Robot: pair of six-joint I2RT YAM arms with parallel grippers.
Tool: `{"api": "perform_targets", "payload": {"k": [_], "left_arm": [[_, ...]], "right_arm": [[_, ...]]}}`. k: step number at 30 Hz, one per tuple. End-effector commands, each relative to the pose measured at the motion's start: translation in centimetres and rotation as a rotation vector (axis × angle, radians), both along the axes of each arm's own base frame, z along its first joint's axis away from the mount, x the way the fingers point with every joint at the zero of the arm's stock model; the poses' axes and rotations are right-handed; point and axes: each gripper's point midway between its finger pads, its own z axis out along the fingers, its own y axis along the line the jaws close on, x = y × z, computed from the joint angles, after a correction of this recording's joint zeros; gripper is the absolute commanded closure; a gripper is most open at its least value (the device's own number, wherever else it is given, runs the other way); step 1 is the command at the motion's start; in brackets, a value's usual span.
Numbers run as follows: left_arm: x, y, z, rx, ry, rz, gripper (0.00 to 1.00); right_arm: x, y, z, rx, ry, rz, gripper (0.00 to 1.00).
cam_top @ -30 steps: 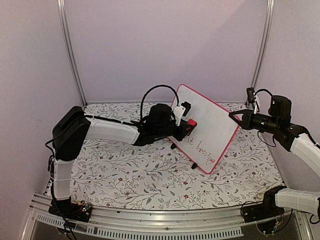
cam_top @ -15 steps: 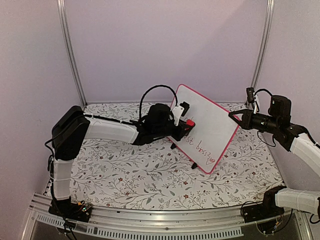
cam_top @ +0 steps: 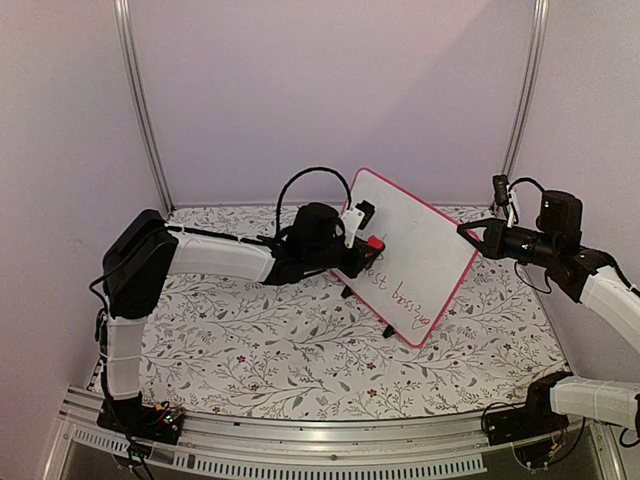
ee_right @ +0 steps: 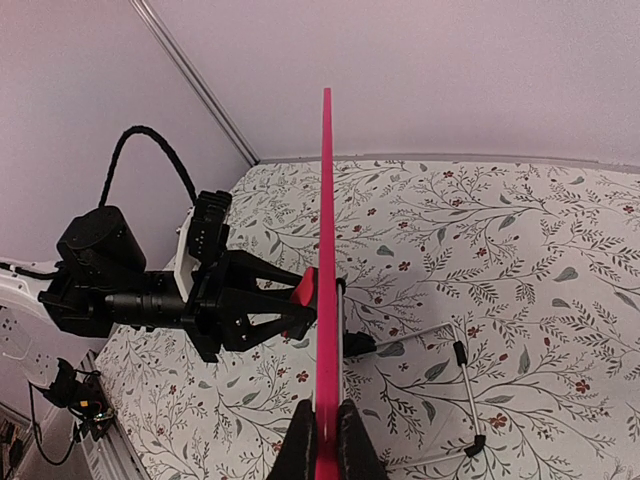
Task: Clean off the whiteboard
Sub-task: Erase the center of the whiteboard.
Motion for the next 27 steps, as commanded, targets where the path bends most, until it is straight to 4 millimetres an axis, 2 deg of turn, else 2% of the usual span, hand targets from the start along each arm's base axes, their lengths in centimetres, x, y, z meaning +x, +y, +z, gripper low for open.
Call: {"api": "perform_targets", "payload": {"k": [1,11,27], "left_arm": [[2.6,1.4,0.4,0.017,-0.019,0.073,0.99],[2.1,-0.1,3.1,-0.053,-0.050,0.004,0.99],[1.5,-1.4,4.5,-0.072,-0.068,-0.034,0.98]], "right_arm": [[-2.1,2.1,-1.6,0.002,0.064,0.142,1.00],[-2.0,2.0,-1.7,0.001,0.066,0.139,1.00],[-2.1,2.1,-1.8,0.001,0.066,0.140,1.00]]}}
